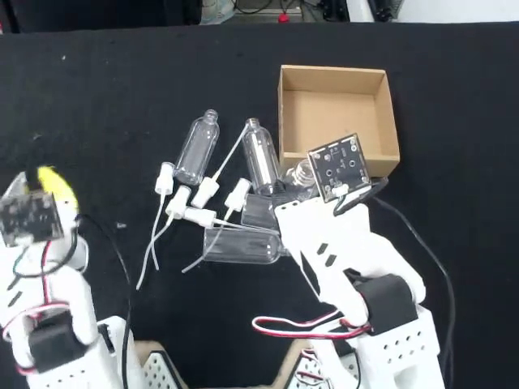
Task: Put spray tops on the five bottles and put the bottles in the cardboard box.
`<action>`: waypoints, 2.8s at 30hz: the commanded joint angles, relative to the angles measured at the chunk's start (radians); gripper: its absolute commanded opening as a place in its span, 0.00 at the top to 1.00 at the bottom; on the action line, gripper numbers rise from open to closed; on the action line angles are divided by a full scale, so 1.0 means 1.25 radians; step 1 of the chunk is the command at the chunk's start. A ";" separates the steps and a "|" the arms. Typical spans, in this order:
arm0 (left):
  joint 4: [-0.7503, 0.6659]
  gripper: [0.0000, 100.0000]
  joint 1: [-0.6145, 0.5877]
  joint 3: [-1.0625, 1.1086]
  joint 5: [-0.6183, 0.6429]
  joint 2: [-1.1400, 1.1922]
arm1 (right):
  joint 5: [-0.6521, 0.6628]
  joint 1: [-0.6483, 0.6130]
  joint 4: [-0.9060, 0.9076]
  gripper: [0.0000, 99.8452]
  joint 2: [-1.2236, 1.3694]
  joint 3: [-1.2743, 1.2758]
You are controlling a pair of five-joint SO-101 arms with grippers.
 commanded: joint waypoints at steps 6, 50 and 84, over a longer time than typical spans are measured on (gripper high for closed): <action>0.238 0.81 0.096 -0.344 0.004 0.509 | -0.002 0.014 -0.021 0.77 -0.014 -0.008; 0.201 0.81 0.328 -0.805 0.009 1.456 | -0.002 0.014 -0.020 0.77 -0.014 -0.001; 0.174 0.81 0.293 -0.942 -0.117 1.634 | -0.002 0.014 -0.016 0.77 -0.014 -0.001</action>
